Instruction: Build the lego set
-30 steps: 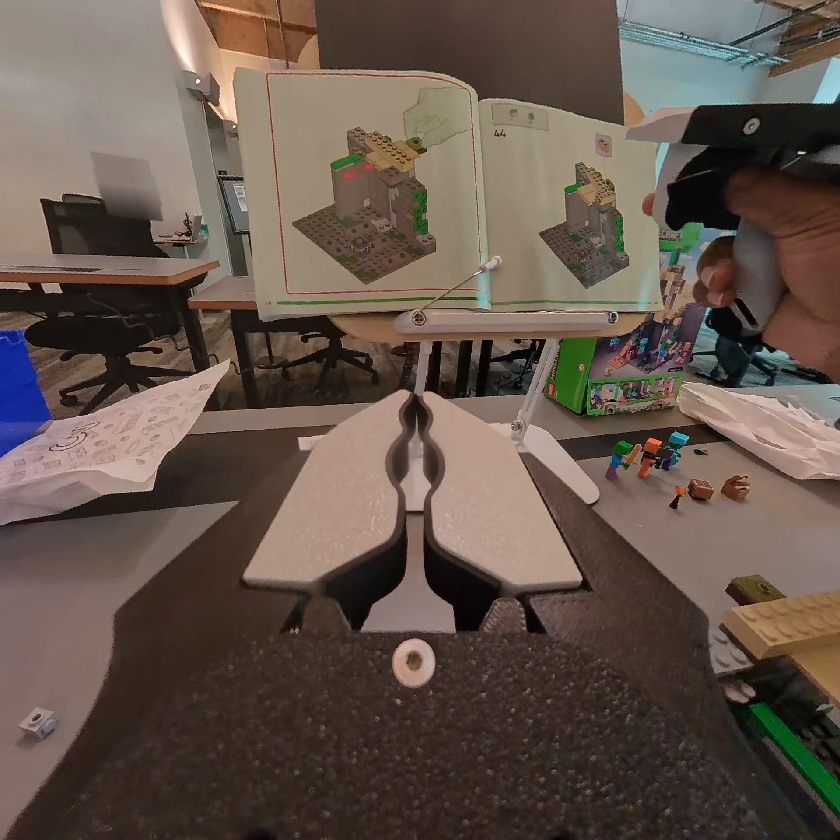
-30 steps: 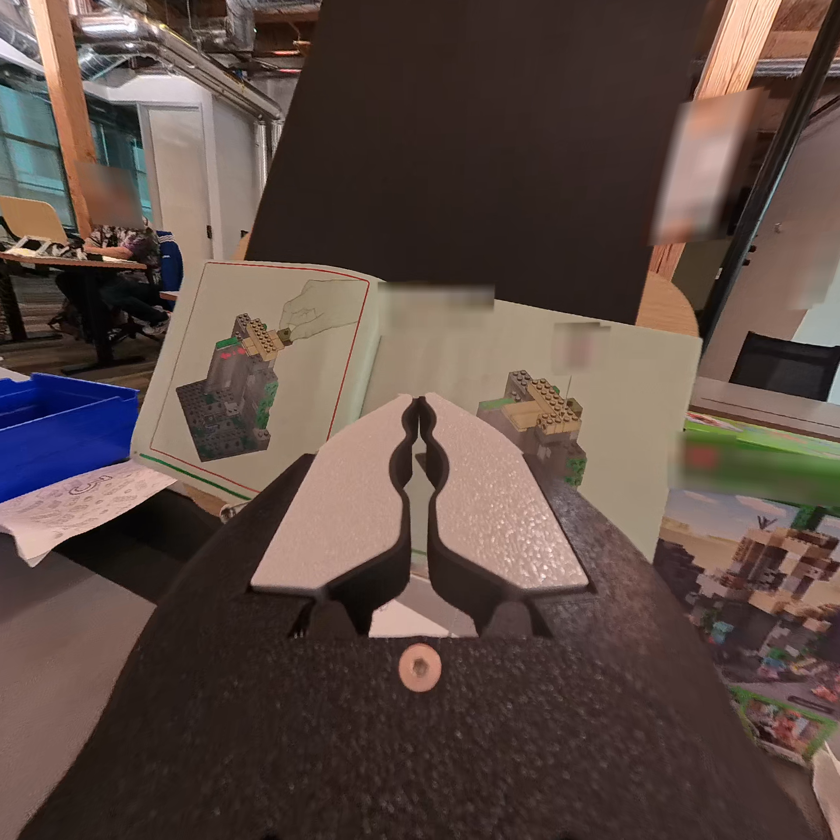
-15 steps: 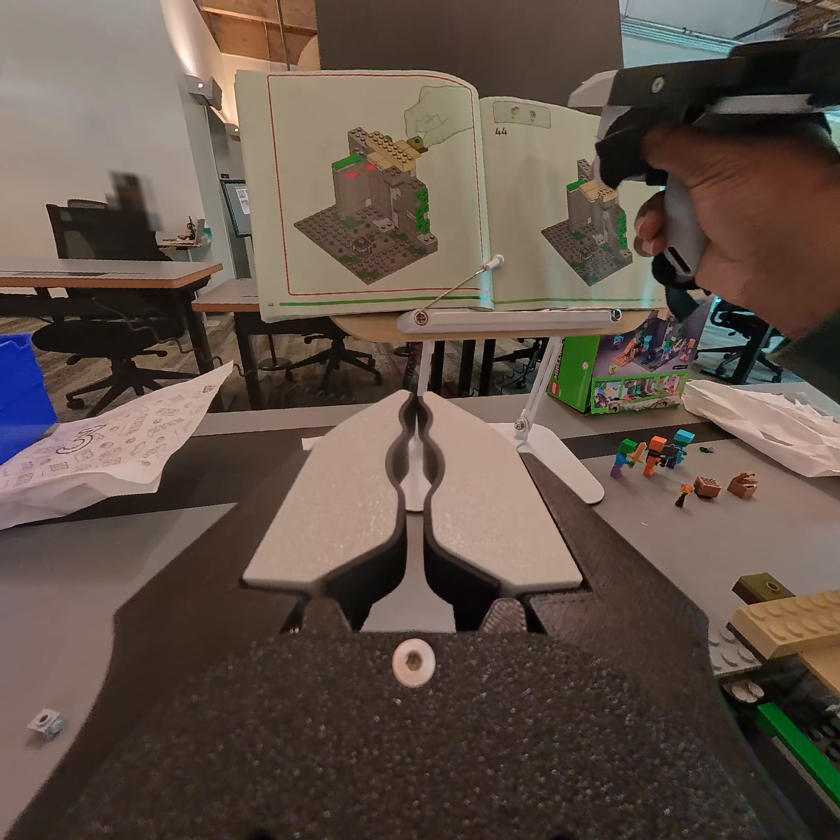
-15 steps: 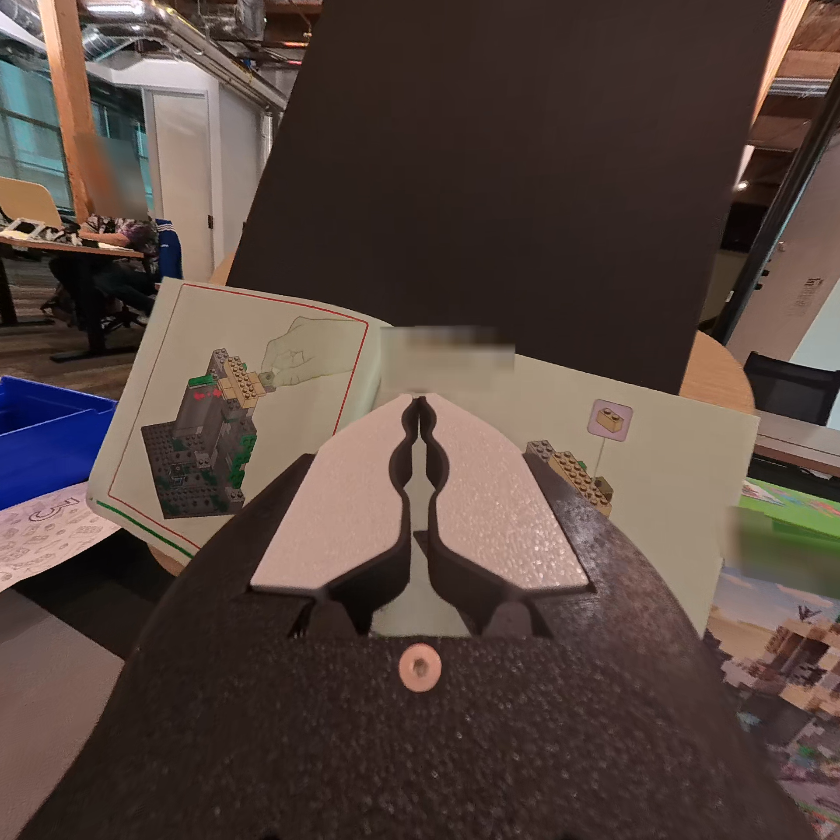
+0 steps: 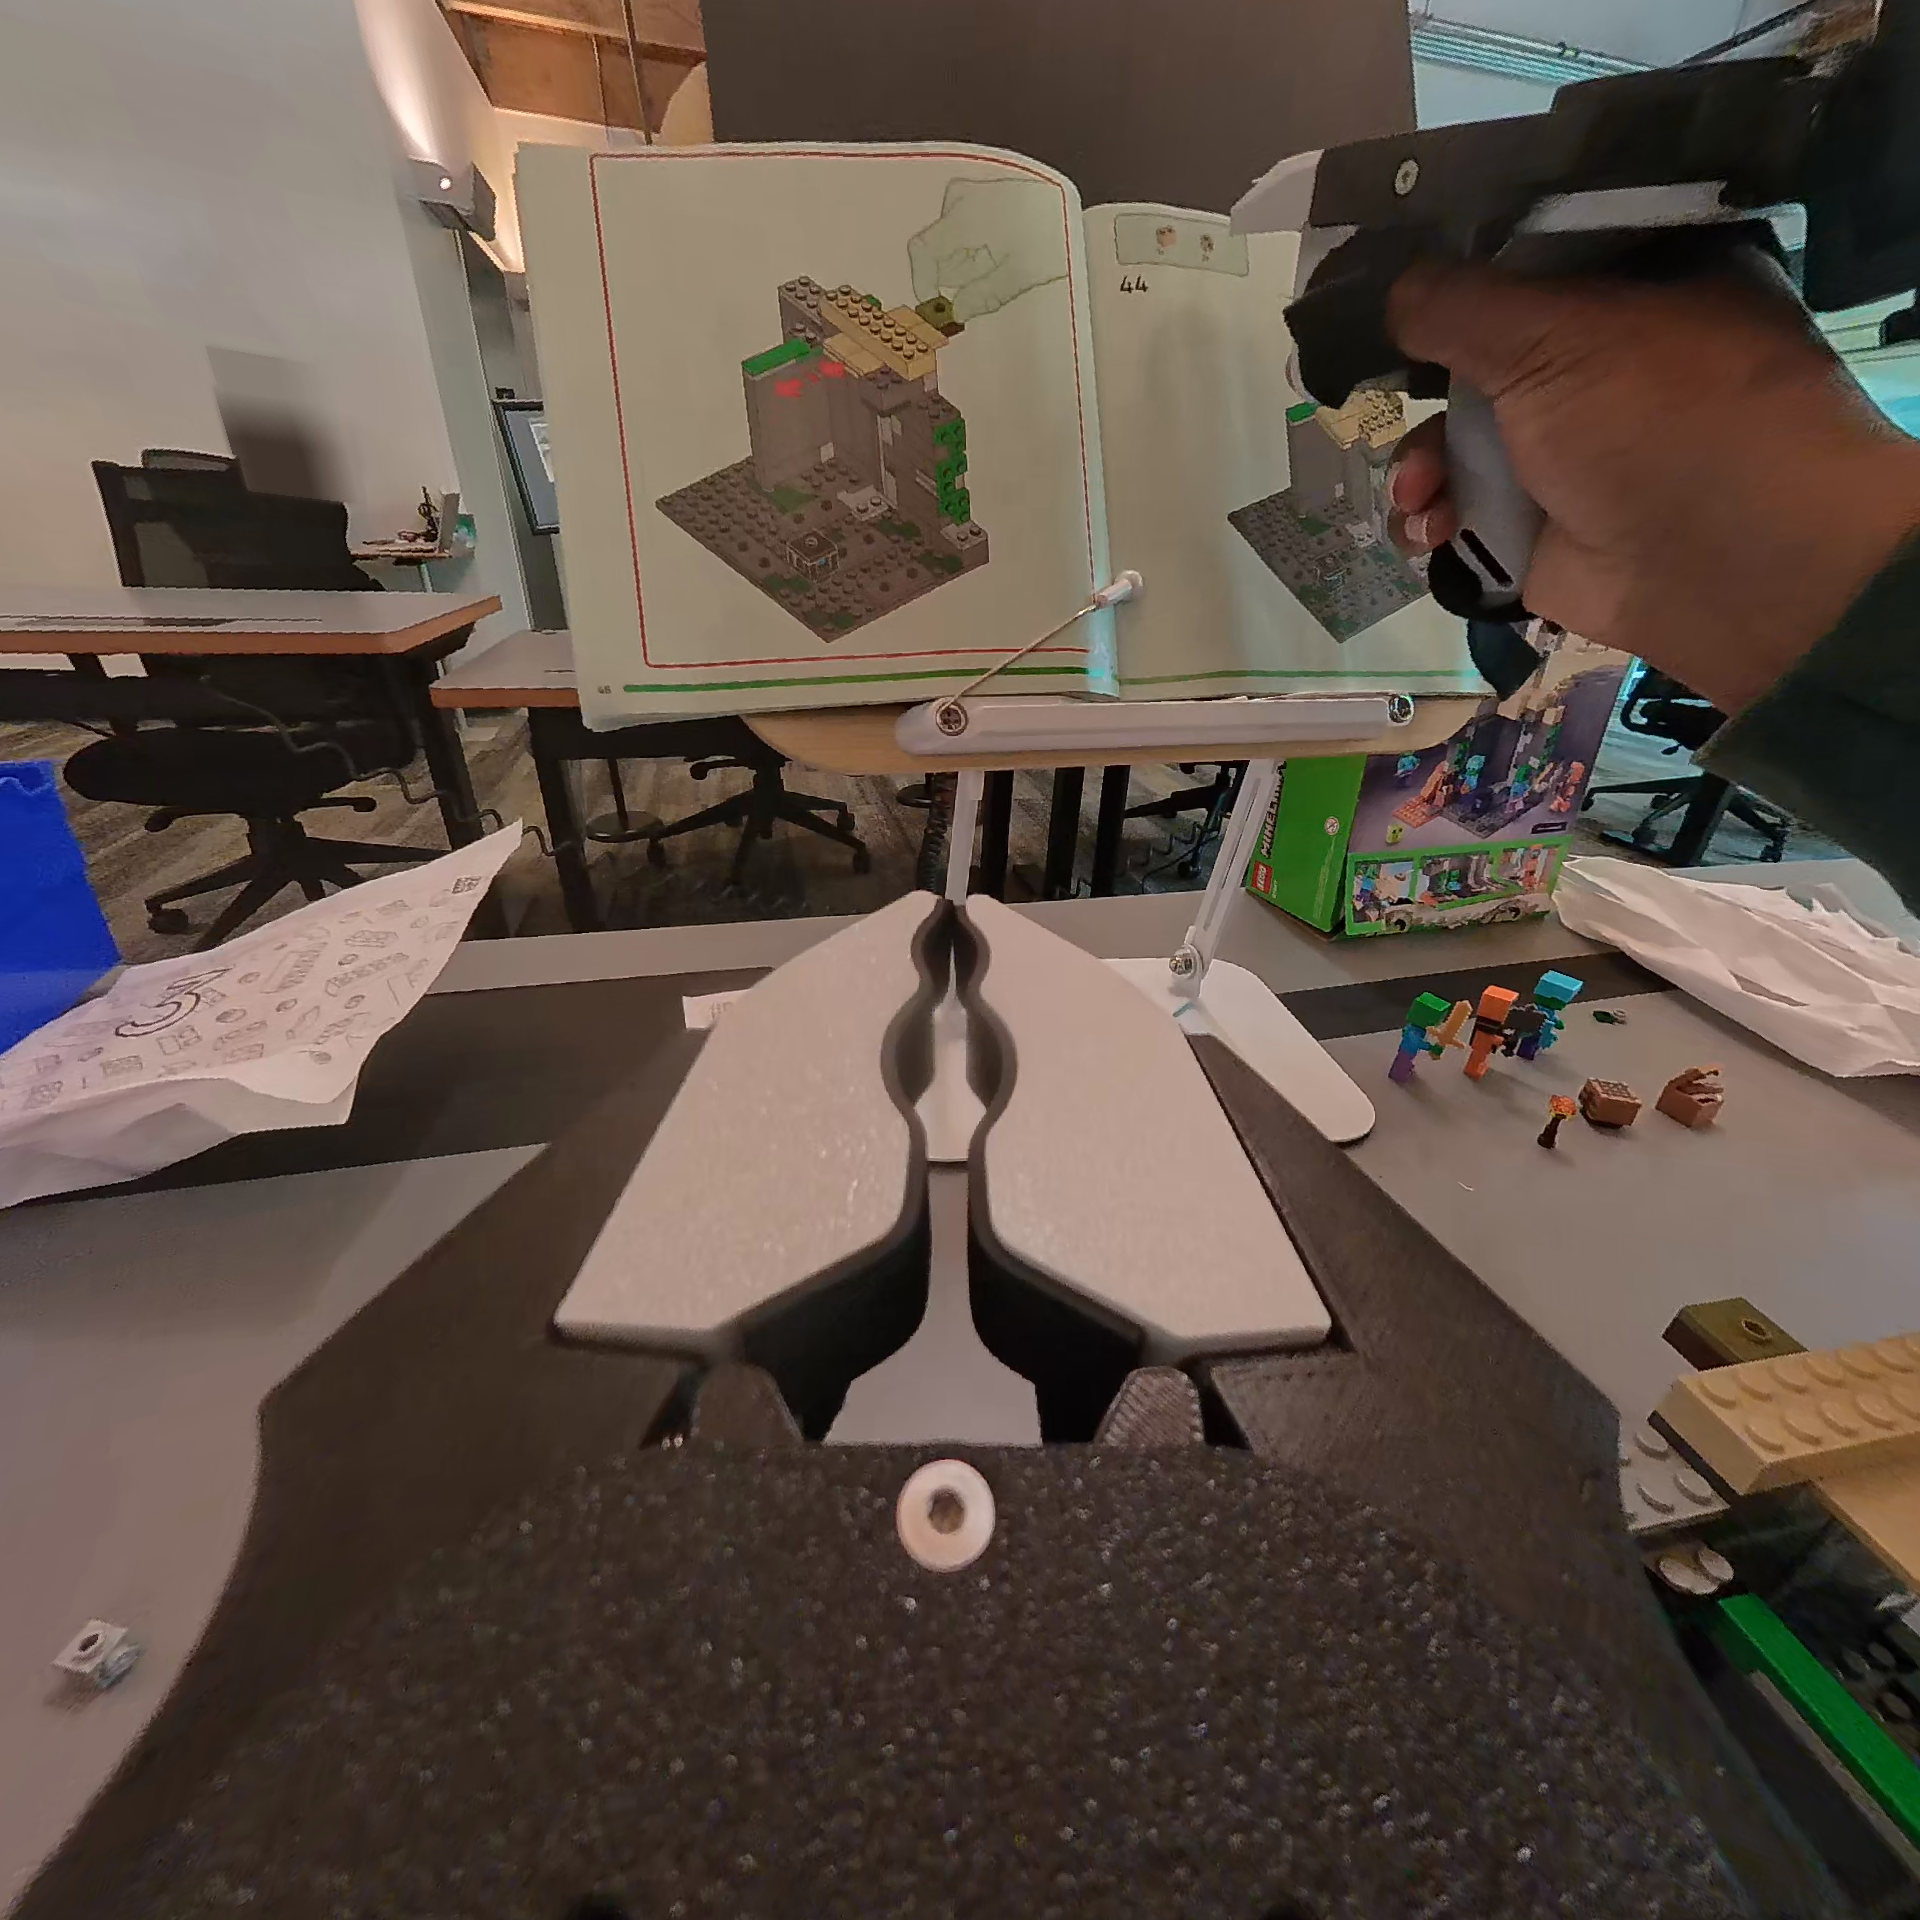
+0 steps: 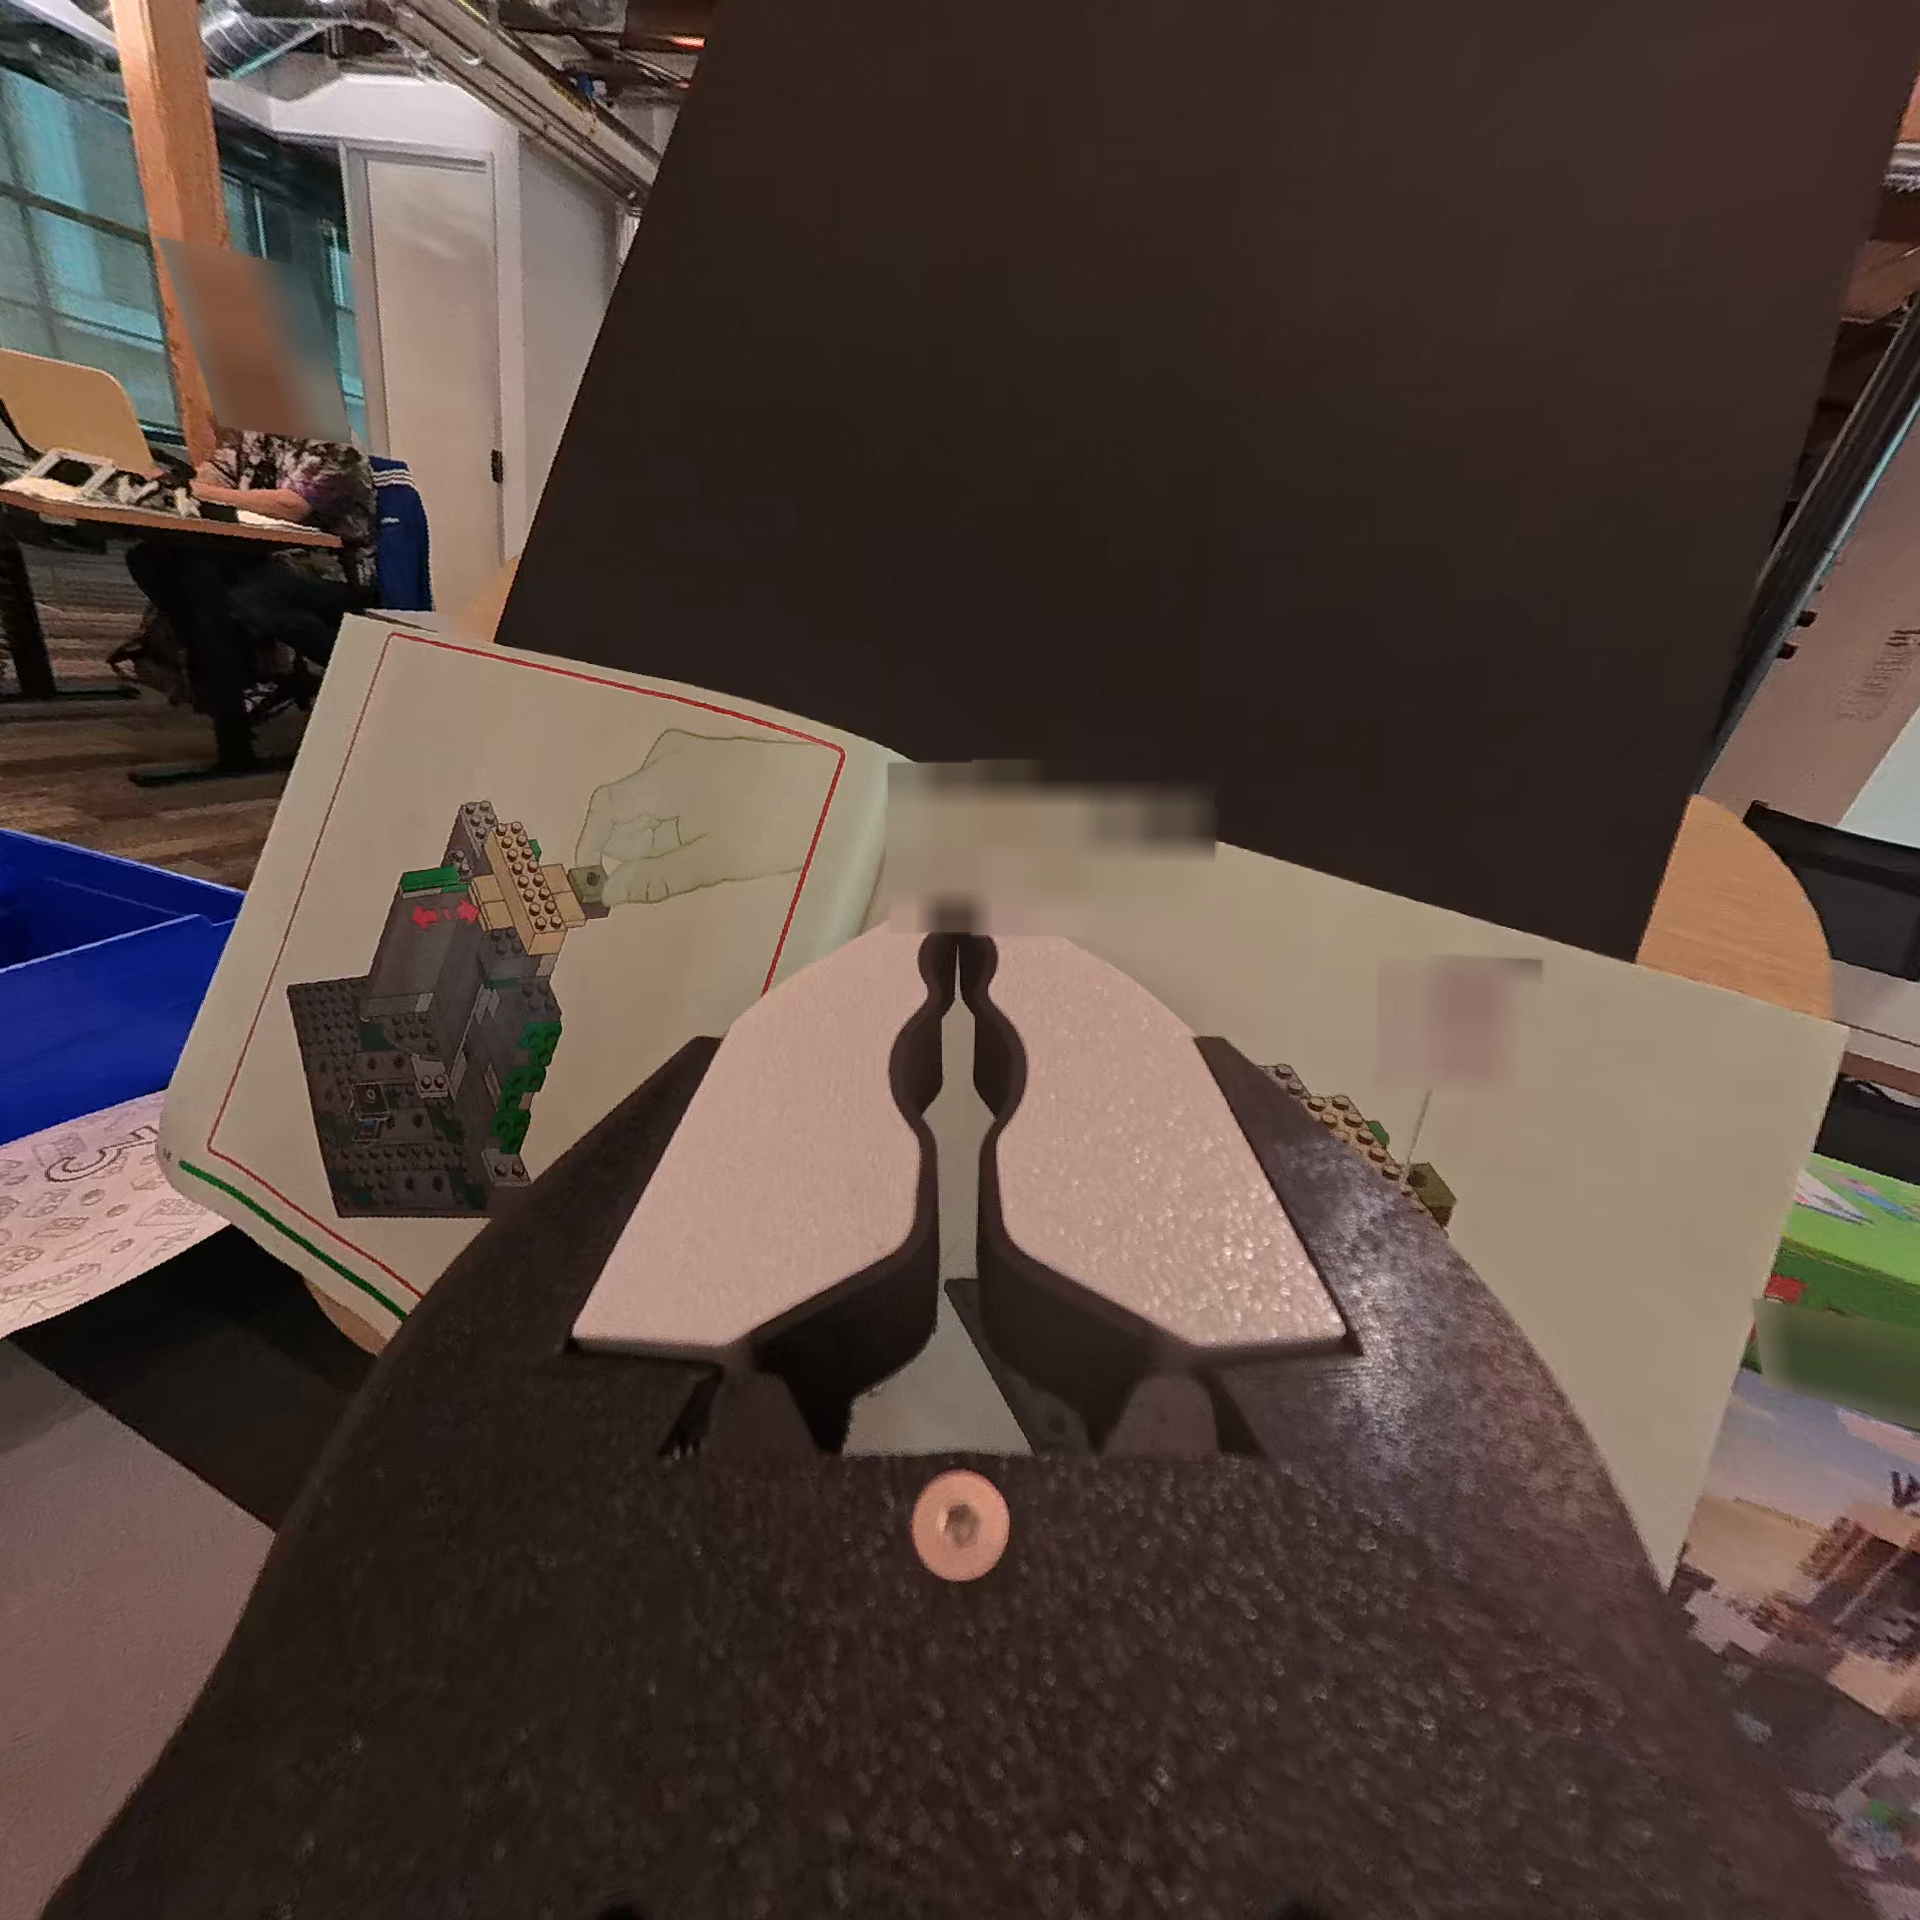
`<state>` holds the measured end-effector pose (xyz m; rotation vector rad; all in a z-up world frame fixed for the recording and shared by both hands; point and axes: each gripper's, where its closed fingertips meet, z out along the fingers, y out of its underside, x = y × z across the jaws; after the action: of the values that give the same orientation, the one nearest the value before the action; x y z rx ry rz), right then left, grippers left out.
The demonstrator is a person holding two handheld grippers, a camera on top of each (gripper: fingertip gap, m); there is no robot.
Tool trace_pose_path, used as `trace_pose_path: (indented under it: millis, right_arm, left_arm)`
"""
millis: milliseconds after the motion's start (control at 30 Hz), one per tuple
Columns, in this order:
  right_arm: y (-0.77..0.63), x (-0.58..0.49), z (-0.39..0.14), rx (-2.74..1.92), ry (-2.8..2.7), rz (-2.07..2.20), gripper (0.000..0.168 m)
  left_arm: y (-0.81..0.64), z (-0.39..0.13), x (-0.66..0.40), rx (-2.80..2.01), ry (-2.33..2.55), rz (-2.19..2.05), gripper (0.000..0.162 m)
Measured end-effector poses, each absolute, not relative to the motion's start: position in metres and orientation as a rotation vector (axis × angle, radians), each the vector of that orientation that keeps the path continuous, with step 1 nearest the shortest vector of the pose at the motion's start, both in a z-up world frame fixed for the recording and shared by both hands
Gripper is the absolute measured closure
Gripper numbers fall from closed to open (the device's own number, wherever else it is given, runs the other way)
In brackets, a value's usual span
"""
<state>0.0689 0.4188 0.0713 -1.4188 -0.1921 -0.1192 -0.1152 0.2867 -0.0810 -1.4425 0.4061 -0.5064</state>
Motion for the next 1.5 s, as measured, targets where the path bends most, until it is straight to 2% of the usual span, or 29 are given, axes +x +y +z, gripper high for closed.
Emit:
trace_pose_path:
  millis: [933, 1100, 1233, 1400, 1500]
  right_arm:
    - [0.392, 0.098, 0.074, -1.442, -0.176, -0.111, 0.168]
    - [0.331, 0.096, 0.049, -1.445, -0.17, 0.094, 0.168]
    - [0.279, 0.098, 0.003, -1.518, -0.169, 0.18, 0.166]
    - [0.226, 0.103, -0.049, -1.608, -0.143, 0.162, 0.162]
    - [0.201, 0.107, -0.061, -1.601, -0.12, 0.06, 0.16]
  left_arm:
    - [0.285, -0.08, -0.114, -1.442, 0.403, -0.514, 0.162]
    - [0.285, -0.078, -0.117, -1.436, 0.395, -0.504, 0.162]
    - [0.282, -0.077, -0.112, -1.444, 0.387, -0.53, 0.162]
    - [0.269, -0.082, -0.088, -1.455, 0.447, -0.544, 0.162]
    - [0.262, -0.085, -0.076, -1.451, 0.481, -0.541, 0.162]
